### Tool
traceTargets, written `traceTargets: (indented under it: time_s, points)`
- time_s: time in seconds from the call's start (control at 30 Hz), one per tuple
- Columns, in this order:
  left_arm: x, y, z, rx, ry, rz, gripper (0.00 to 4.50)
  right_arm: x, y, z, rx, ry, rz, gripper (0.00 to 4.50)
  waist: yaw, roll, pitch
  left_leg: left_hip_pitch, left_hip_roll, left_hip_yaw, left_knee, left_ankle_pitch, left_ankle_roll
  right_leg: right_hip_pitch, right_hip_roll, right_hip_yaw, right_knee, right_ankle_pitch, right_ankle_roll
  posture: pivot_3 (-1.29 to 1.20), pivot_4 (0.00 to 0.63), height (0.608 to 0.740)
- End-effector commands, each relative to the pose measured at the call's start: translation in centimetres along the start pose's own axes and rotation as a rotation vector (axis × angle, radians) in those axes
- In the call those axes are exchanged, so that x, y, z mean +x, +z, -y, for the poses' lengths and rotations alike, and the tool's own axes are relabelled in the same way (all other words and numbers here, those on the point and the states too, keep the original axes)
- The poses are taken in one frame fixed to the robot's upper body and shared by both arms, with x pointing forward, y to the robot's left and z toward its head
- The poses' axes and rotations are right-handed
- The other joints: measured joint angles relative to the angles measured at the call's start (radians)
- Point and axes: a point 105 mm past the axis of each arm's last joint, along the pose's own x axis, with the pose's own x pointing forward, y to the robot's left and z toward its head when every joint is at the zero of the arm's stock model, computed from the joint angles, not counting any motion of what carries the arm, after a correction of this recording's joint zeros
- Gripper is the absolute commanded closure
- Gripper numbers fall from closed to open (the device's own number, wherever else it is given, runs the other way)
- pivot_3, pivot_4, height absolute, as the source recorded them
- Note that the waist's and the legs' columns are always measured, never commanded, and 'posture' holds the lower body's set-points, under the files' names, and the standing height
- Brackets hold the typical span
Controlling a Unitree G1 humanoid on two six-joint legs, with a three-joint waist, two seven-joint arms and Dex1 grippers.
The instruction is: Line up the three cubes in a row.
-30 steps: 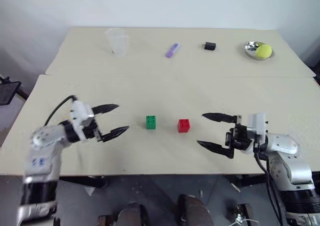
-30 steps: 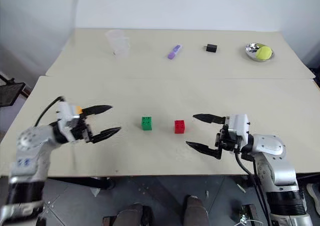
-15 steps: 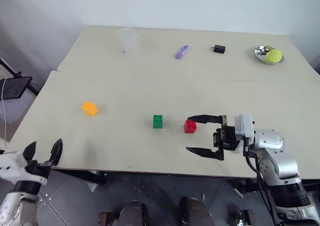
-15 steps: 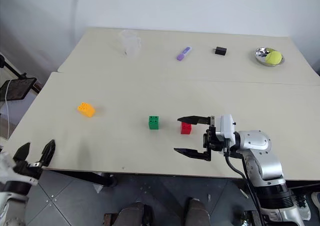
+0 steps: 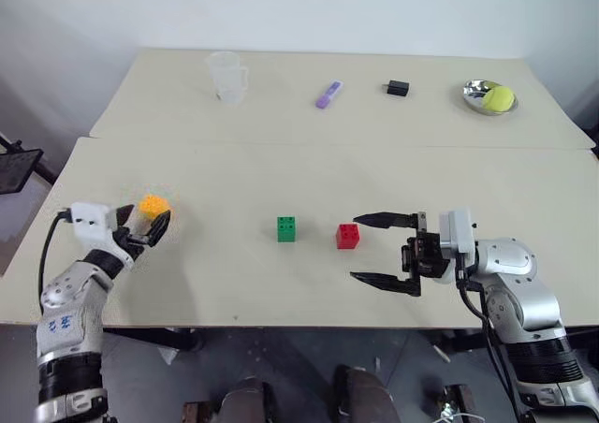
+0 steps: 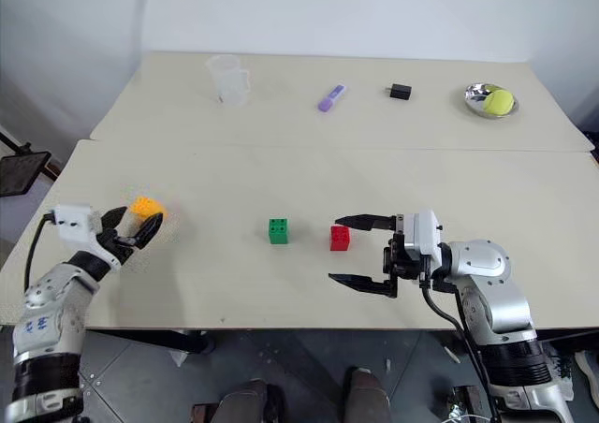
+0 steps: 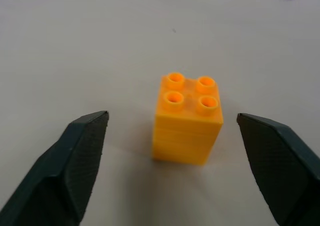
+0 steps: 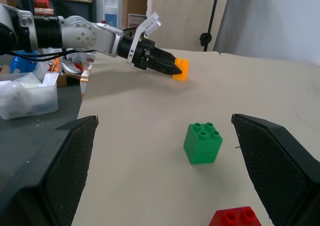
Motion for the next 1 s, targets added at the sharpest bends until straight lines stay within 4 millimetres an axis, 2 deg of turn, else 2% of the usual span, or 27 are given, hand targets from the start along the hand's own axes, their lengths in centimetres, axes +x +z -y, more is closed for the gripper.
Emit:
traceTargets:
  time_s: [0.03, 0.2, 0.33, 0.4, 0.5, 0.6, 0.73, 0.87, 0.93, 1.0]
  points:
    - [0.2, 1.2, 0.0, 0.051, -0.053, 0.022, 1.55, -0.1, 1.0, 0.0, -0.057, -0.023, 0.017, 0.00, 0.000, 0.000, 0.000, 0.000, 0.000, 0.001, 0.000, 0.000, 0.000, 0.000, 0.000, 0.000, 0.000, 0.000, 0.000, 0.00, 0.150, 0.740]
    - [0.1, 1.6, 0.6, 0.086, -0.192, -0.018, 3.02, -0.5, 1.0, 0.2, -0.063, -0.040, 0.004, 0.00, 0.000, 0.000, 0.000, 0.000, 0.001, 0.002, 0.000, 0.000, -0.001, 0.000, 0.000, -0.001, 0.000, 0.000, 0.000, 0.00, 0.150, 0.740]
    - [-0.5, 3.0, 4.5, 0.195, -0.629, -0.052, 3.01, -1.6, 1.0, 0.7, -0.075, -0.050, -0.030, 0.00, 0.006, 0.000, 0.000, 0.000, 0.001, 0.003, 0.000, 0.000, -0.001, 0.000, 0.000, 0.000, 0.000, 0.000, 0.000, 0.00, 0.150, 0.740]
    - [-0.2, 3.2, 5.6, 0.305, -0.779, -0.062, 3.01, -2.2, 1.0, 1.2, -0.078, -0.058, -0.050, 0.00, 0.012, 0.000, 0.000, 0.000, 0.001, 0.003, 0.001, 0.000, -0.001, 0.000, 0.000, 0.000, -0.001, 0.000, 0.000, 0.00, 0.150, 0.740]
    - [0.3, 1.8, 6.6, 0.464, -0.965, -0.115, 3.01, -3.0, 0.9, 1.8, -0.081, -0.075, -0.074, 0.00, 0.005, 0.000, 0.000, 0.000, 0.001, 0.005, 0.001, 0.000, -0.001, 0.000, 0.001, 0.000, -0.002, 0.000, 0.000, 0.00, 0.150, 0.740]
    - [1.1, 0.9, 7.1, 0.519, -1.051, -0.155, 3.01, -3.4, 0.7, 2.0, -0.082, -0.084, -0.091, 0.00, -0.001, 0.000, 0.000, 0.000, 0.001, 0.006, 0.000, 0.000, -0.001, -0.001, 0.001, -0.001, -0.002, 0.000, 0.000, 0.00, 0.150, 0.740]
    - [2.5, 0.7, 7.5, 0.548, -1.066, -0.163, 3.01, -3.6, 0.6, 1.7, -0.077, -0.088, -0.099, 0.00, -0.008, 0.000, 0.000, -0.001, 0.001, 0.007, -0.001, 0.000, -0.001, -0.002, 0.001, -0.001, -0.002, 0.000, 0.000, 0.00, 0.150, 0.740]
    - [2.7, 0.5, 8.0, 0.545, -1.100, -0.165, 3.01, -3.7, 0.4, 1.2, -0.055, -0.088, -0.108, 0.00, -0.008, 0.000, 0.000, -0.001, 0.001, 0.007, 0.000, 0.000, 0.000, -0.001, 0.001, 0.000, -0.002, 0.000, 0.001, 0.00, 0.150, 0.740]
    - [2.6, 0.3, 8.1, 0.527, -1.121, -0.187, 2.29, -3.8, 0.3, 0.9, -0.044, -0.084, -0.112, 0.00, -0.007, 0.000, 0.000, -0.001, 0.001, 0.006, 0.000, 0.000, 0.000, -0.001, 0.001, 0.000, -0.002, 0.000, 0.001, 0.00, 0.150, 0.740]
    - [2.4, 0.6, 7.6, 0.506, -1.107, -0.187, 1.78, -3.8, 0.3, 0.9, -0.033, -0.079, -0.114, 0.00, -0.009, 0.000, 0.000, -0.001, 0.001, 0.006, 0.000, 0.000, 0.000, -0.001, 0.001, 0.000, -0.002, 0.000, 0.001, 0.00, 0.150, 0.740]
